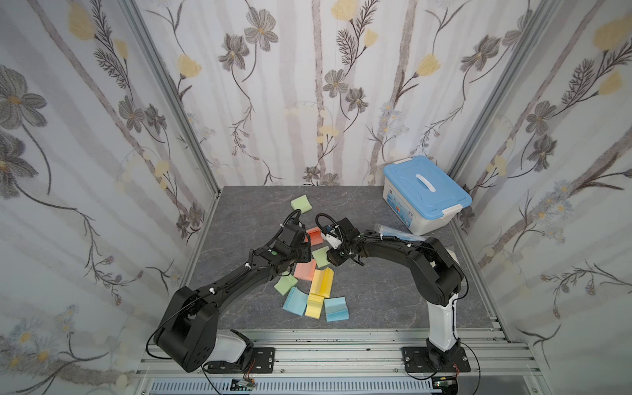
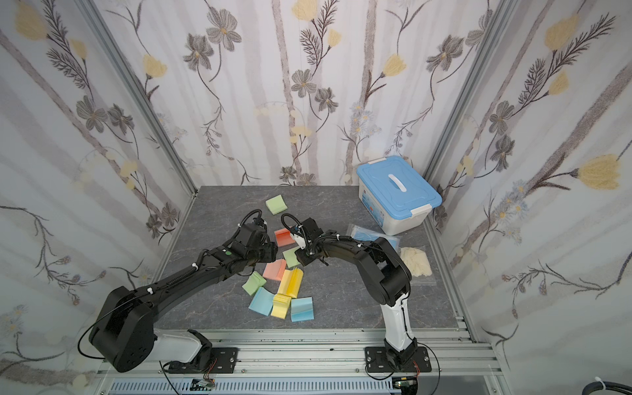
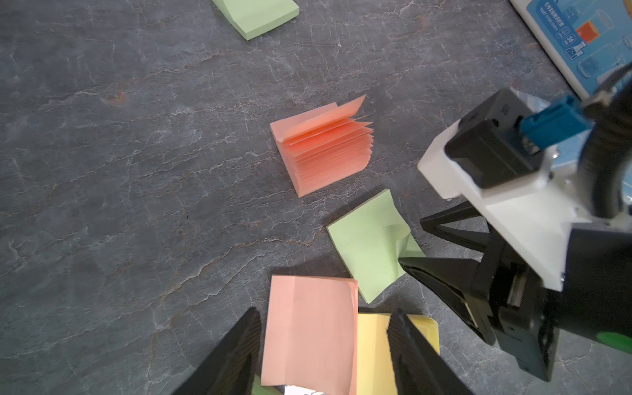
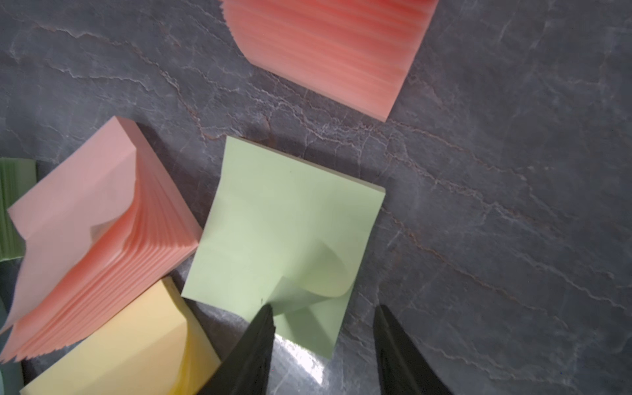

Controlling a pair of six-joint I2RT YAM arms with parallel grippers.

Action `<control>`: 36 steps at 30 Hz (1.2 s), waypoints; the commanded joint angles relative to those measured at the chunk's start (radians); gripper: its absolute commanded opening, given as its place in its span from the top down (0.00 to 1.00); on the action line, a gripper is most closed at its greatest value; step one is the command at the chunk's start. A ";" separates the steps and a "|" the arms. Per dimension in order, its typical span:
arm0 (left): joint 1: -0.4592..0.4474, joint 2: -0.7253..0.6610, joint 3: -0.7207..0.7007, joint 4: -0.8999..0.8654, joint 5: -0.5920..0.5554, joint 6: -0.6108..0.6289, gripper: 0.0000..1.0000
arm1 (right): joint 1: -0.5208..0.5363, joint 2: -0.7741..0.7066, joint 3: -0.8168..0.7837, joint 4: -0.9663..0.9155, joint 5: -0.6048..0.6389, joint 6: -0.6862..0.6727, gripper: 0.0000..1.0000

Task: Tear off pages from different memo pads
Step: Pick up the memo pad from the center of the board.

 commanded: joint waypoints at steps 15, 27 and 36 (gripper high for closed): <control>0.013 -0.026 -0.034 0.049 0.009 -0.009 0.36 | 0.000 0.064 0.134 -0.097 0.068 -0.205 0.49; 0.014 -0.003 -0.044 0.068 0.041 -0.008 0.36 | 0.000 0.111 0.248 -0.103 -0.001 -0.073 0.49; 0.017 -0.005 -0.051 0.071 0.040 -0.012 0.36 | 0.000 0.142 0.267 -0.105 0.002 -0.046 0.50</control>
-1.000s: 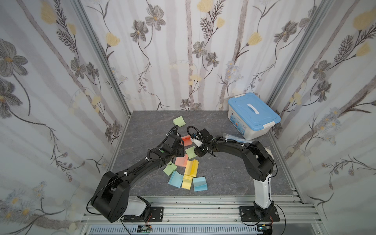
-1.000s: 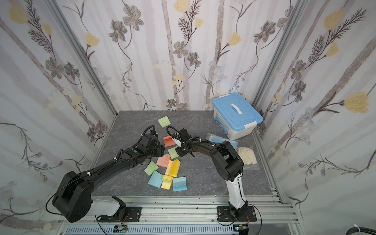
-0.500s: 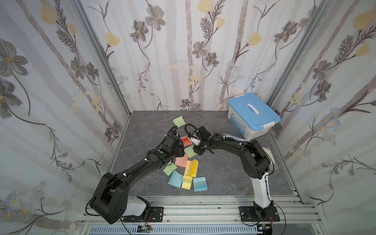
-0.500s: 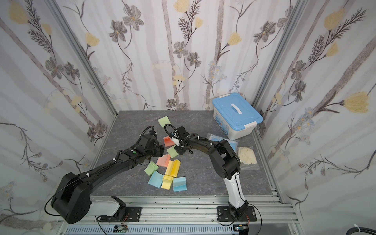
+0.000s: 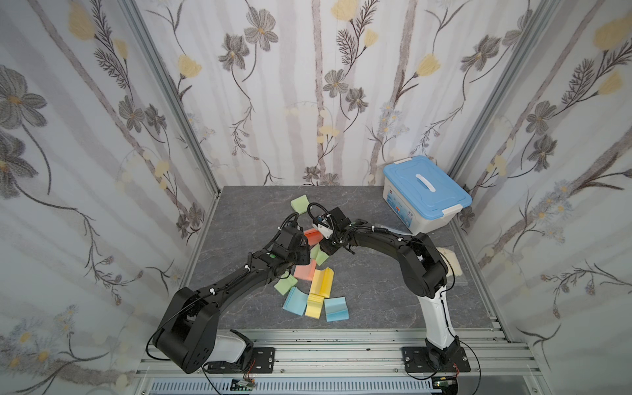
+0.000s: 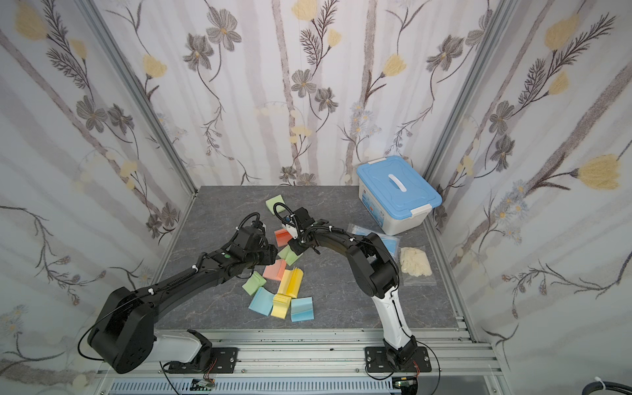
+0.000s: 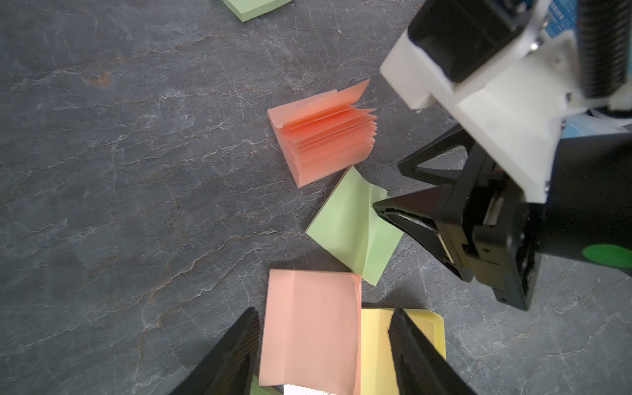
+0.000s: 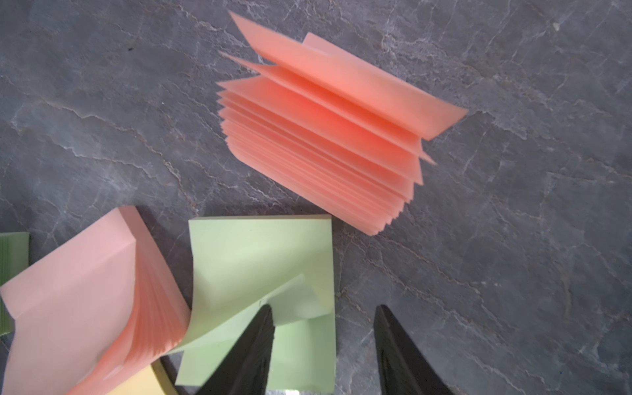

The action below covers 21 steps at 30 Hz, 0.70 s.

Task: Tear off pages from different memo pads
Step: Pick up the memo pad from the center of the board.

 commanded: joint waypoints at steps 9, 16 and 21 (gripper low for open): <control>0.003 -0.002 -0.004 0.023 0.005 -0.011 0.36 | 0.001 -0.007 -0.018 -0.009 -0.016 0.035 0.49; 0.006 0.060 0.018 0.029 0.061 0.004 0.44 | 0.001 -0.009 -0.010 -0.007 -0.061 0.154 0.51; 0.010 0.107 0.028 0.057 0.106 0.005 0.47 | 0.000 -0.004 -0.004 -0.008 -0.045 0.190 0.53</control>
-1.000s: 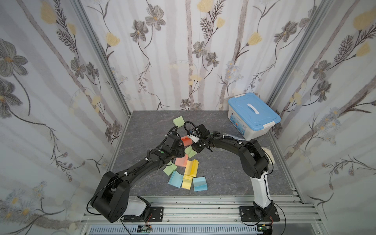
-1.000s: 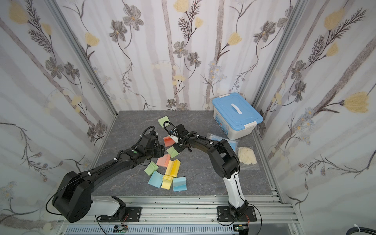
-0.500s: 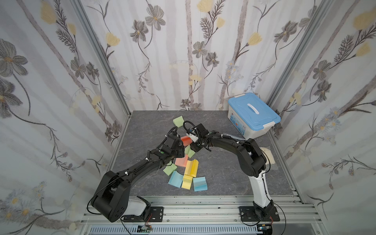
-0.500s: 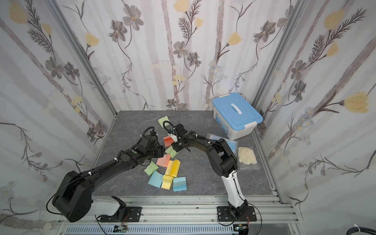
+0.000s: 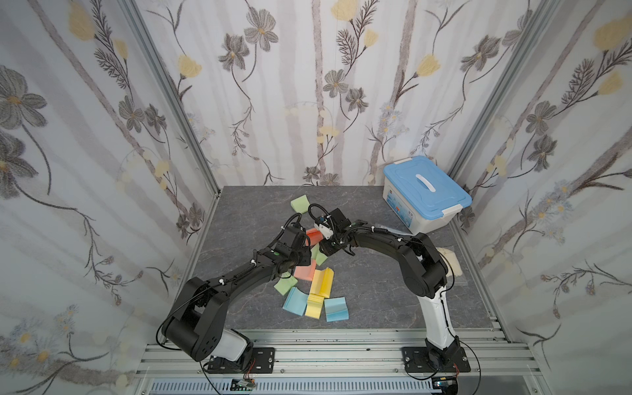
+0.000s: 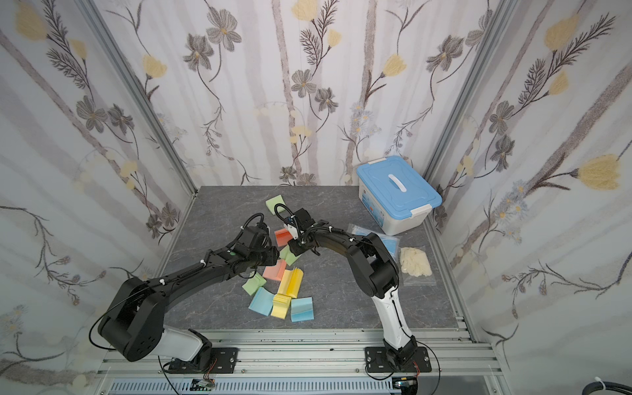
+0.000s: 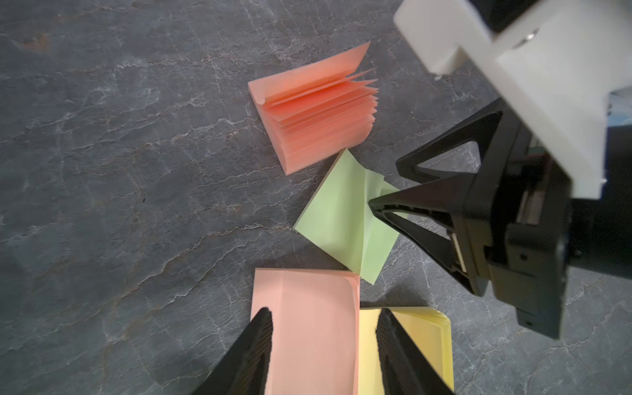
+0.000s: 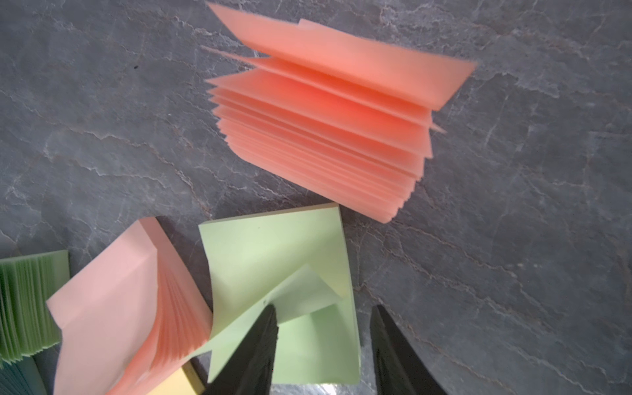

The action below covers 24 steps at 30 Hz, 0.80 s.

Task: Tear off pages from different memo pads
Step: Pick up the memo pad from the center of the board.

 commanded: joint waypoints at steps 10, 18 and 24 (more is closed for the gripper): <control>0.013 0.162 0.067 0.079 0.166 -0.023 0.51 | -0.009 0.002 0.008 0.003 -0.101 0.178 0.53; 0.019 0.272 0.135 0.097 0.202 -0.026 0.55 | -0.026 0.020 0.016 0.021 -0.157 0.285 0.53; 0.028 0.329 0.148 0.104 0.182 -0.018 0.65 | -0.033 0.025 0.009 0.031 -0.171 0.309 0.55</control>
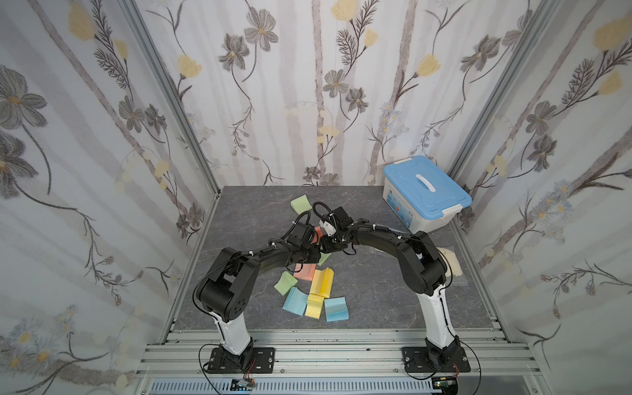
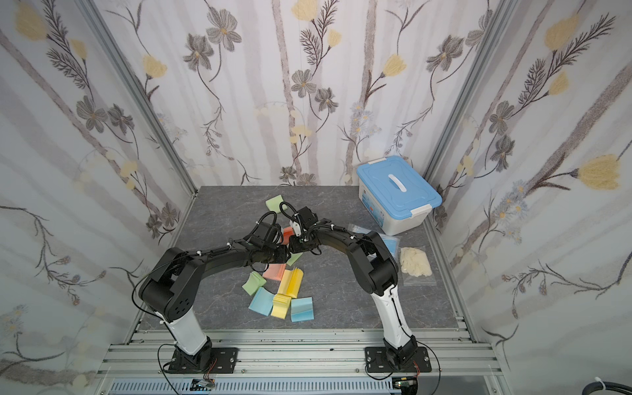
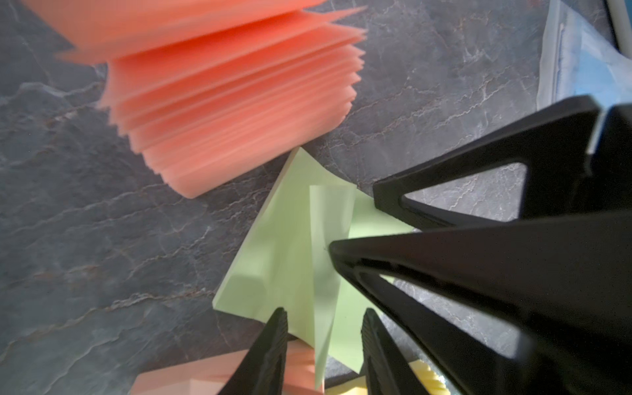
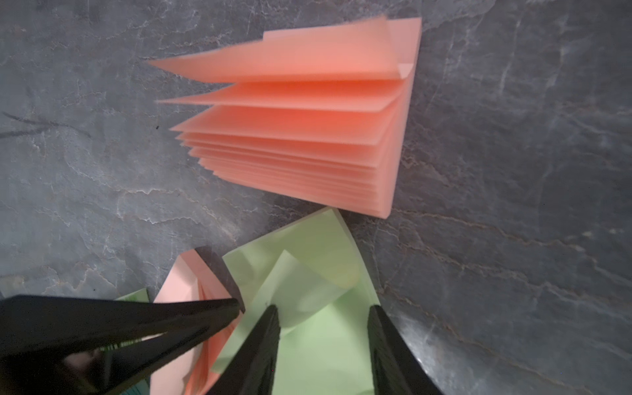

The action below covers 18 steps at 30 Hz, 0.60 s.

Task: Tear off pages from different memo pads
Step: Pick up the memo pad from the center of the board.

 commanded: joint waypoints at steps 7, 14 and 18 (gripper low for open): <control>0.007 0.030 0.027 0.033 0.011 0.011 0.98 | -0.005 -0.016 -0.015 0.023 -0.045 0.004 0.55; 0.014 0.017 0.073 -0.036 0.001 0.064 1.00 | -0.036 -0.090 -0.057 0.023 -0.063 -0.205 0.51; 0.015 0.012 0.086 -0.054 0.034 0.092 1.00 | -0.042 -0.133 -0.079 0.025 -0.032 -0.387 0.50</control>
